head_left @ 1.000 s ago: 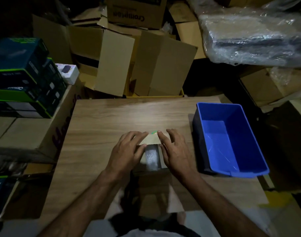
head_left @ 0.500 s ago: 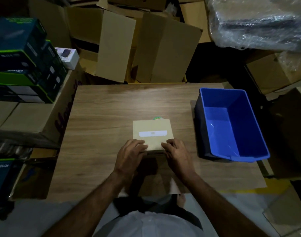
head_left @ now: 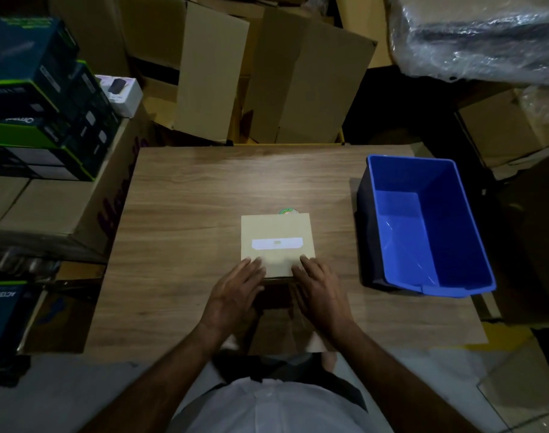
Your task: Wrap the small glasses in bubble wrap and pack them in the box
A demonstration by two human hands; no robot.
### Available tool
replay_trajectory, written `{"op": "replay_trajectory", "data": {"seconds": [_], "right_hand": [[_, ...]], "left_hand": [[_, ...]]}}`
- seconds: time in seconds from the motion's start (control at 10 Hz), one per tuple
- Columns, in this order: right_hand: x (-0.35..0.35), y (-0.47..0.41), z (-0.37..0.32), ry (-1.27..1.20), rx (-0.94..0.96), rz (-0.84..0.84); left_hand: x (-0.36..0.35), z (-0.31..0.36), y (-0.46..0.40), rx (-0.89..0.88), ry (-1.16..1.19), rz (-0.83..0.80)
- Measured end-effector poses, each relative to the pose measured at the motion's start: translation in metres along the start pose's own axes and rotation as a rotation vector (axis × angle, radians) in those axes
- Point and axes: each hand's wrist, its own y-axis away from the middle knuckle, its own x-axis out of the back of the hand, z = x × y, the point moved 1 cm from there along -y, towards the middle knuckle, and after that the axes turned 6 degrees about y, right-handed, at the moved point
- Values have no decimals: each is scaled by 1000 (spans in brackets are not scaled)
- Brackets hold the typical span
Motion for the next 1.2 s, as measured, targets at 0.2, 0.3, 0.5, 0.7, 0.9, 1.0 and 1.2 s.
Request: {"op": "replay_trajectory", "data": {"seconds": [0.2,0.3,0.5,0.7,0.9,1.0,1.2], "right_hand": [[-13,-11,6,-31,-1,-50],[-6,-34,11,-61,10,-40],[1,-82,16,-80,-23,-84],[13,-106,17,-44,-20,-113],[12,-107,19,-63,-8,-144],[15,-102,20,-28,61,-109],[38,-106,37,-82,28,129]], "left_hand": [[7,1,-8,37,11,-28],[10,-10,-30,50,27,-30],[25,-25,-75,133,57,-148],[34,-33,-100,168,35,-235],[37,-32,-102,158,-3,-260],[45,-19,-106,160,-40,-232],[62,8,-116,115,-86,132]]}}
